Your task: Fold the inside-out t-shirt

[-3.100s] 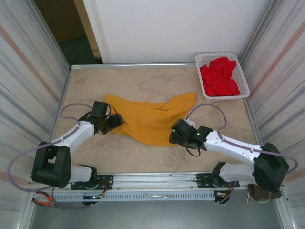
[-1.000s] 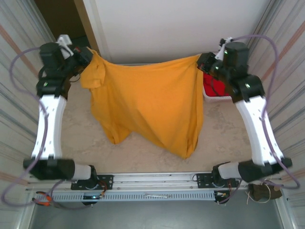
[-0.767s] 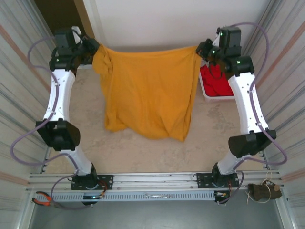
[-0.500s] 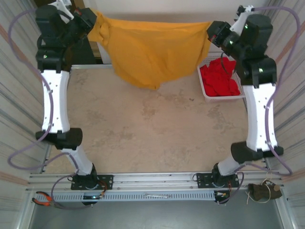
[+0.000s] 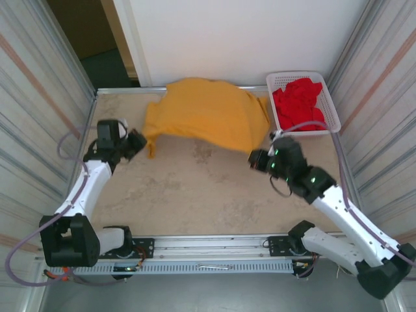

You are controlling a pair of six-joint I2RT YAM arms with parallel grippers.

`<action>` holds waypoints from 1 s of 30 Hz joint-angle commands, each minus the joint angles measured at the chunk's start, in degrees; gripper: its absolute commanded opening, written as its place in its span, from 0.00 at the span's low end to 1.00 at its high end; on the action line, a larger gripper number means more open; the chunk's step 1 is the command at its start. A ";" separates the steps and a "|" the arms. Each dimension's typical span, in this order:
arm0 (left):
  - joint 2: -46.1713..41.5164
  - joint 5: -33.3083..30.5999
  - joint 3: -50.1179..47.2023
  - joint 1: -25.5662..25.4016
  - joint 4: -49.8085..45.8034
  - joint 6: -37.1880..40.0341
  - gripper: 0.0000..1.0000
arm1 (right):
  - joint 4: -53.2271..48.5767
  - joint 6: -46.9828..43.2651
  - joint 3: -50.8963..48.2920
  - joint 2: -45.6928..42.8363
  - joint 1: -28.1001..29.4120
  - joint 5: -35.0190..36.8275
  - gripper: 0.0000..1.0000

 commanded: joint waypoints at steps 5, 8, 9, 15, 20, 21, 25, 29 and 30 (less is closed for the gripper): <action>-4.01 -4.12 -4.95 2.56 2.75 6.13 0.00 | 3.82 21.31 -13.82 -3.20 28.78 24.86 0.00; -1.87 -4.28 -2.50 3.10 0.83 7.32 0.07 | 4.25 24.60 -11.59 5.62 37.57 28.35 0.00; -1.40 -4.47 -1.61 3.34 0.10 7.79 0.24 | 3.08 24.45 -9.02 9.54 39.08 27.83 0.01; -2.45 -5.07 6.32 6.80 -7.53 9.72 0.81 | -15.56 14.06 11.56 18.94 40.17 33.09 0.67; -5.60 -1.19 8.91 7.04 -8.54 7.05 0.87 | -12.20 -1.46 14.76 12.78 16.83 21.06 0.68; -5.40 -0.17 8.79 6.72 -8.13 5.99 0.88 | -10.10 -4.08 14.54 12.74 10.46 16.26 0.68; -2.29 0.66 6.39 2.61 -3.86 0.67 0.89 | -1.82 -8.72 14.82 21.82 -11.94 -0.71 0.67; 4.75 -1.82 4.87 -3.26 2.09 -3.46 0.91 | 1.04 -10.32 21.96 38.85 -16.89 -4.40 0.66; 6.97 -2.34 4.87 -4.29 3.05 -4.01 0.91 | 0.80 -10.84 24.15 42.95 -16.95 -4.71 0.65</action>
